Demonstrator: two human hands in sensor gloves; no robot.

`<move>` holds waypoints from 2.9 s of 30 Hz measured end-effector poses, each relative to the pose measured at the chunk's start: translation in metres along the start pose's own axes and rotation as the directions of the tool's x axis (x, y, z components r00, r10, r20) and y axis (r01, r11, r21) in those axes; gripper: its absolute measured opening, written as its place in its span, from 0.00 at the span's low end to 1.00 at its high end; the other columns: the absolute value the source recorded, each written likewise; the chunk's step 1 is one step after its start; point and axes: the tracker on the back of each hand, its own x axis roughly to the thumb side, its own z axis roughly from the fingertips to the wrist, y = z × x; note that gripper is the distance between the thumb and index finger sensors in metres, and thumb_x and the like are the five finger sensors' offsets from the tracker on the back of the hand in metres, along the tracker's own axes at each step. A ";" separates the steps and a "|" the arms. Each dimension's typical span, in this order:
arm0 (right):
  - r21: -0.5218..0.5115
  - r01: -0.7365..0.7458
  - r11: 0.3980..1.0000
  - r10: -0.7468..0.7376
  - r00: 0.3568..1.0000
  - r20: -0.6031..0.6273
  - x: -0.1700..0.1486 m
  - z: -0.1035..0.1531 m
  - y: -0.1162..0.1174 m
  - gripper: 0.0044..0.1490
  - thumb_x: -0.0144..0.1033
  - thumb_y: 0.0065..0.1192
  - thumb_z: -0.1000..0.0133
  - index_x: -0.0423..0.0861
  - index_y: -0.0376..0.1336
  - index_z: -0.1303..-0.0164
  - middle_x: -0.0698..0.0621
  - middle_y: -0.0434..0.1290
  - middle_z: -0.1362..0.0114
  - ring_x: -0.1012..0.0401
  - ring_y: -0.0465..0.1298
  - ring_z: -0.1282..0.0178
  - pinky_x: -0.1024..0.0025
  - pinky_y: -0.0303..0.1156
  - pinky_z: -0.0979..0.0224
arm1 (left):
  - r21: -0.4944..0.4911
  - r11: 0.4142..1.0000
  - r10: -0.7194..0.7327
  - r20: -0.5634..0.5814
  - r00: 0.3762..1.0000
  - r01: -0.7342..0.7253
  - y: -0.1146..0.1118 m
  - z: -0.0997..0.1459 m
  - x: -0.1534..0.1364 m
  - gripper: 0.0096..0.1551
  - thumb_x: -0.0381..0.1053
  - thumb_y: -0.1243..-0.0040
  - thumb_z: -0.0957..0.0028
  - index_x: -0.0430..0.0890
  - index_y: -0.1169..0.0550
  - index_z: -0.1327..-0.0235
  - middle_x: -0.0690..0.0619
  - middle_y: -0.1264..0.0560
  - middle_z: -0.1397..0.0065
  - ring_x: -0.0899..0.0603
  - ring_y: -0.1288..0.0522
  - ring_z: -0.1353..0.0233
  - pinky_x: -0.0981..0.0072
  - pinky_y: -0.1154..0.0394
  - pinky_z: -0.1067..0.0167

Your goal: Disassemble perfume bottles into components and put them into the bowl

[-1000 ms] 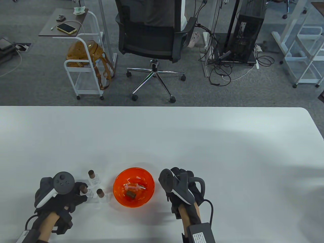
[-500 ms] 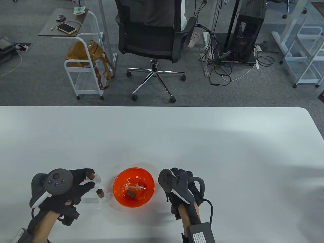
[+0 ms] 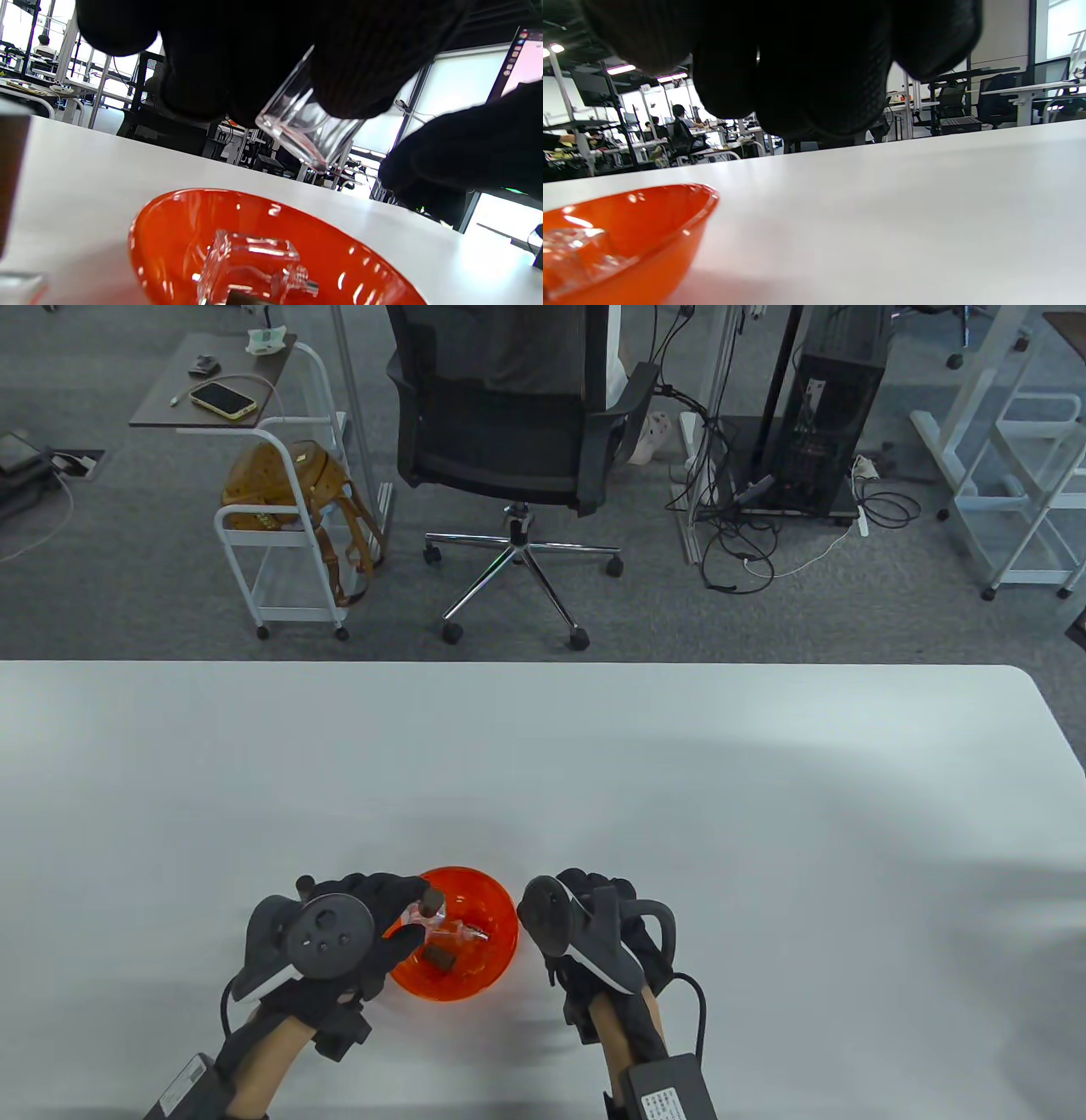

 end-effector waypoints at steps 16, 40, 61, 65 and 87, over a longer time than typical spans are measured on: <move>-0.103 0.206 0.973 -0.181 0.962 0.206 0.063 0.019 -0.012 0.33 0.54 0.68 0.59 0.61 0.69 0.42 0.60 0.81 0.40 0.67 0.85 0.52 0.52 0.76 0.32 | -0.048 0.997 -0.058 0.008 0.998 0.059 -0.009 0.006 0.004 0.32 0.56 0.27 0.56 0.51 0.17 0.36 0.47 0.14 0.37 0.38 0.16 0.39 0.38 0.28 0.37; 0.051 -0.351 0.935 0.335 0.921 0.199 0.086 0.008 0.054 0.31 0.56 0.72 0.61 0.59 0.74 0.47 0.58 0.83 0.44 0.65 0.84 0.58 0.50 0.77 0.39 | 0.018 1.000 0.008 -0.127 0.992 -0.006 0.006 0.013 -0.017 0.31 0.55 0.31 0.54 0.48 0.19 0.36 0.45 0.12 0.35 0.38 0.13 0.41 0.38 0.26 0.39; -0.102 0.279 0.955 -0.273 0.959 0.072 0.082 0.000 0.002 0.26 0.56 0.68 0.59 0.57 0.76 0.54 0.59 0.87 0.55 0.67 0.87 0.66 0.53 0.81 0.44 | -0.003 1.000 -0.021 -0.065 0.998 0.021 0.001 0.012 -0.005 0.31 0.52 0.31 0.54 0.50 0.19 0.35 0.44 0.17 0.33 0.37 0.15 0.39 0.36 0.29 0.37; -0.096 0.241 0.966 -0.228 0.965 0.133 0.079 0.007 0.003 0.25 0.51 0.72 0.60 0.59 0.74 0.52 0.59 0.85 0.51 0.68 0.87 0.63 0.54 0.80 0.42 | -0.016 1.000 -0.024 -0.038 0.999 0.023 -0.003 0.011 0.000 0.30 0.53 0.32 0.54 0.50 0.20 0.35 0.44 0.18 0.32 0.38 0.15 0.39 0.37 0.28 0.37; -0.070 0.292 0.954 -0.276 0.945 0.178 0.076 0.014 0.007 0.30 0.46 0.71 0.57 0.57 0.67 0.42 0.56 0.78 0.39 0.67 0.84 0.56 0.52 0.78 0.37 | 0.037 0.998 0.042 -0.006 0.999 -0.042 0.002 0.015 -0.001 0.30 0.52 0.31 0.54 0.47 0.19 0.36 0.42 0.17 0.34 0.40 0.12 0.43 0.38 0.25 0.39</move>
